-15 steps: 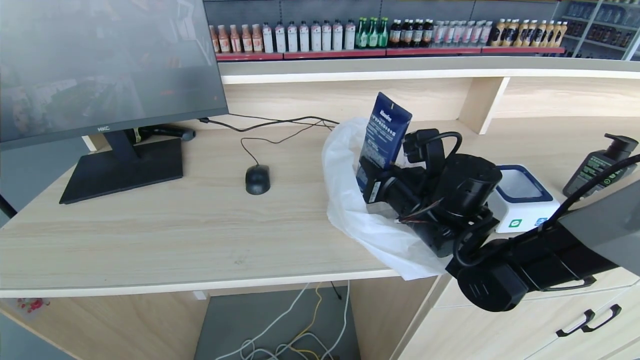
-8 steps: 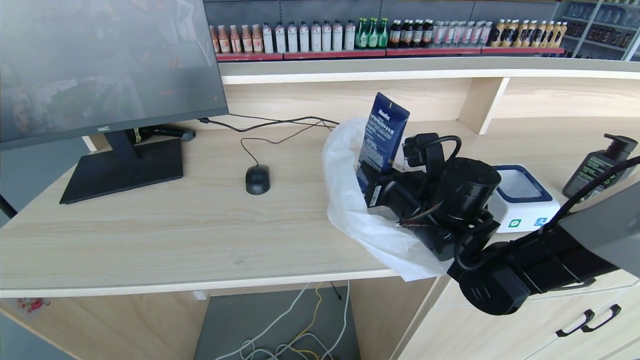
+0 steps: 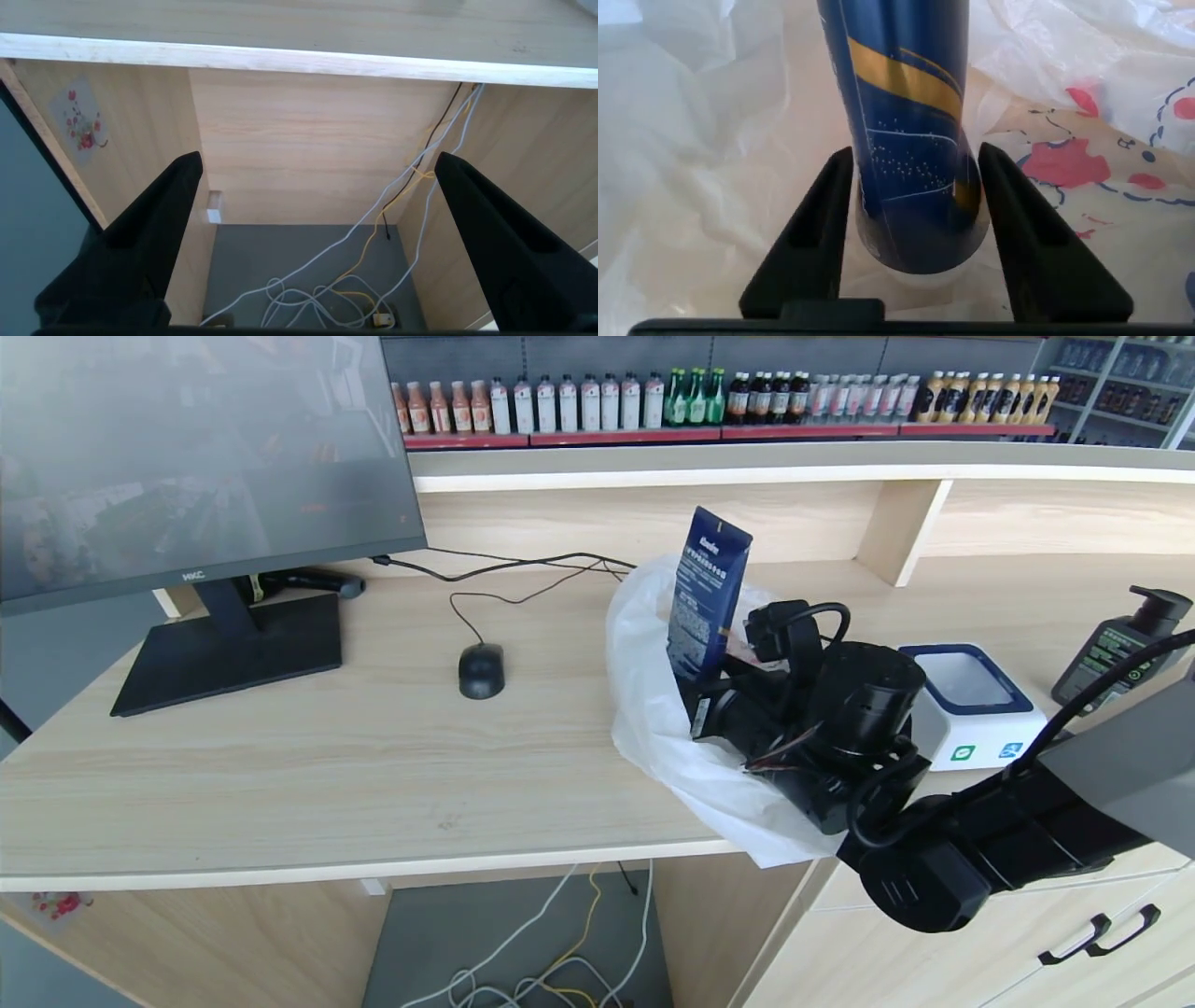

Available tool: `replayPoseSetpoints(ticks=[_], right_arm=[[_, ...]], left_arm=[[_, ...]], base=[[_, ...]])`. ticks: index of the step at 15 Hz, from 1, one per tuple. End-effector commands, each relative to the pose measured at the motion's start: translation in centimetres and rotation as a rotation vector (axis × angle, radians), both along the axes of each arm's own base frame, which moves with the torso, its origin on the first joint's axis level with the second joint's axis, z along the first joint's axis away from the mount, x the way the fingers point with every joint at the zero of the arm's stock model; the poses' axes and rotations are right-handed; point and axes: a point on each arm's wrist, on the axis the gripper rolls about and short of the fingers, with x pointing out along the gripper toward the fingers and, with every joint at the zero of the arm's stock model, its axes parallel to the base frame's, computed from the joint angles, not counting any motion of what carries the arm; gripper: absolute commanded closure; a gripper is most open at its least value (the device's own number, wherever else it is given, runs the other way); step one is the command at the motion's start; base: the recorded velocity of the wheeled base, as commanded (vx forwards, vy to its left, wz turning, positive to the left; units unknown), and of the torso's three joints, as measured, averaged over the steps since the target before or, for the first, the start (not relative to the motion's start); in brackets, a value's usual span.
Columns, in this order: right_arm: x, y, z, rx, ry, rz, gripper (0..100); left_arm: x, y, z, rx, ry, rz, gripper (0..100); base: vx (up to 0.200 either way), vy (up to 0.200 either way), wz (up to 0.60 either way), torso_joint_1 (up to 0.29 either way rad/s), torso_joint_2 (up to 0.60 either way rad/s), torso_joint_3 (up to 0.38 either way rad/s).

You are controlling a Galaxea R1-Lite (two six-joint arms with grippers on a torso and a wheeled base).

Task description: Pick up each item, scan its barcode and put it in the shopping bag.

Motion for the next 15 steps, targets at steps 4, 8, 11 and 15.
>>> replayPoseSetpoints(ticks=[4,8,11,15], right_arm=[[-0.8,-0.3,1.0,0.024,-0.034,0.004,0],[-2.2,-1.4,2.7,0.04,-0.063,-0.005,0],[-3.6,-2.3,3.6,0.04,-0.08,-0.004,0],[-4.7,-3.0,4.5,0.053,-0.099,-0.002,0]], left_arm=[[0.0,0.0,0.0,0.0,0.0,0.0,0],[0.0,0.0,0.0,0.0,0.0,0.0,0],[0.0,0.0,0.0,0.0,0.0,0.0,0],[0.0,0.0,0.0,0.0,0.0,0.0,0]], base=[[0.0,0.0,0.0,0.0,0.0,0.0],[0.0,0.0,0.0,0.0,0.0,0.0],[0.0,0.0,0.0,0.0,0.0,0.0],[0.0,0.0,0.0,0.0,0.0,0.0]])
